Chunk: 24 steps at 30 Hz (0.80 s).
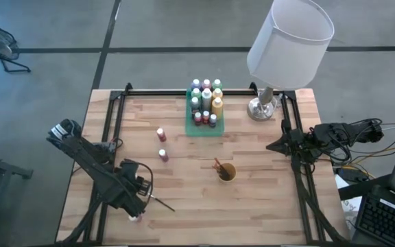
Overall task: Pick & Place Paint Supplies
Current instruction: Put the dark yellow paint bottle into the green bin
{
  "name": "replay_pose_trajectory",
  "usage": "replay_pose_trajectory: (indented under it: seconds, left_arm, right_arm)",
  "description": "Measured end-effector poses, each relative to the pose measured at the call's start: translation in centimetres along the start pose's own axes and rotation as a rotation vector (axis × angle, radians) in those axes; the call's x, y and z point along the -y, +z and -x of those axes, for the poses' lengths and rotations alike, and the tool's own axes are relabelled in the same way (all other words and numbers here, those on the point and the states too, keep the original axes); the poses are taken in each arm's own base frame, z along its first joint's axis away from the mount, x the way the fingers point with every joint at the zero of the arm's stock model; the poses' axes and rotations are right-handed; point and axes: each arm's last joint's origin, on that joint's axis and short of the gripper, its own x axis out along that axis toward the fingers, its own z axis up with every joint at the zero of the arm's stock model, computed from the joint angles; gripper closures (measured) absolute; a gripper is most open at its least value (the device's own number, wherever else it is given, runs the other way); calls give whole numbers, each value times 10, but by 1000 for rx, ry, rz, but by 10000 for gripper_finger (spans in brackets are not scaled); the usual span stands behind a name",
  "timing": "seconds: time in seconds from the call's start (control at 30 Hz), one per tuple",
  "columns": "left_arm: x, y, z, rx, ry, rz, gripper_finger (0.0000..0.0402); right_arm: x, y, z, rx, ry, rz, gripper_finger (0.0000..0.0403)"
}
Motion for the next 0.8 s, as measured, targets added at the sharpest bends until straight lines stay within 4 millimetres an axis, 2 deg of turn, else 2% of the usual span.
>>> replay_pose_trajectory:
  seconds: [0.13,0.37,0.8]
  left_arm:
    - [5,-2,0,-19,-46,19,140]
    - [6,-3,-2,1,-63,51,144]
    - [5,-10,-29,18,-45,53,149]
  right_arm:
    - [0,0,0,0,0,0,394]
    - [0,0,0,0,0,0,394]
    - [0,0,0,0,0,0,394]
